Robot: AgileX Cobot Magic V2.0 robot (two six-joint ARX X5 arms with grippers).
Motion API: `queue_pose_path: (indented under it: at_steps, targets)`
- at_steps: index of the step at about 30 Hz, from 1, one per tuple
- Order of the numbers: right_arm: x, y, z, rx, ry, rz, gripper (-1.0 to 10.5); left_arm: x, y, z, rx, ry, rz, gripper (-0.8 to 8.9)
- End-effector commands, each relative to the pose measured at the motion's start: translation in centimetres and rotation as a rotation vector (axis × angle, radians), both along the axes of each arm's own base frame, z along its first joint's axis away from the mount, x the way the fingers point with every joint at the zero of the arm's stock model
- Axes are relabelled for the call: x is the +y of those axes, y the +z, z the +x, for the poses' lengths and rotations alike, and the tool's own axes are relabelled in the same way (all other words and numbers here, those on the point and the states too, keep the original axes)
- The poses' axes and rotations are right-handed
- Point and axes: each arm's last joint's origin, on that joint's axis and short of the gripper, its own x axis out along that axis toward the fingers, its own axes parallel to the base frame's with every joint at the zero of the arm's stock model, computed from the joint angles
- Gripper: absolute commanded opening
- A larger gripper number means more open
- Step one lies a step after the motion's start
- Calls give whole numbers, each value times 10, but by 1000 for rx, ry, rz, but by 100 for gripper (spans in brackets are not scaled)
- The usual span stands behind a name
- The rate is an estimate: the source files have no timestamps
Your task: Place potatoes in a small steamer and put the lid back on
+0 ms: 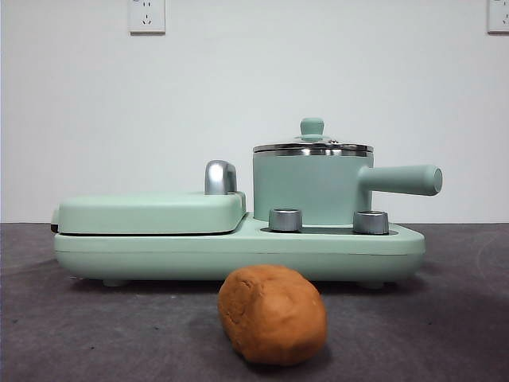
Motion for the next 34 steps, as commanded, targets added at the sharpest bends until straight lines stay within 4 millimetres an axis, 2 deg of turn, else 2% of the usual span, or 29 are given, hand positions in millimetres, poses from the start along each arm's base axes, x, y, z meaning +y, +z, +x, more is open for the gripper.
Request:
queue_pose_path:
  at_steps: [1, 4, 9, 14, 19, 27, 34]
  targets:
    - [2, 22, -4, -43, 24, 136, 14, -3, 11, -2, -7, -76, -141, 15]
    - [4, 44, -11, -52, 36, 193, 14, -6, 28, -4, -14, -119, -221, 15]
    - [5, 85, -22, -45, 63, 210, 14, -9, 63, -8, 4, -157, -236, 15]
    - [8, 118, -28, 39, 159, 170, 14, -14, 99, -8, 70, -298, -175, 15]
    - [13, 145, -23, 132, 335, 152, 14, -19, 133, -3, 157, -418, -96, 15]
    - [18, 170, -9, 192, 552, 95, 14, -26, 171, 17, 192, -563, -60, 18]
    - [20, 174, 0, 202, 607, 69, 17, -34, 179, 38, 247, -628, -71, 30]
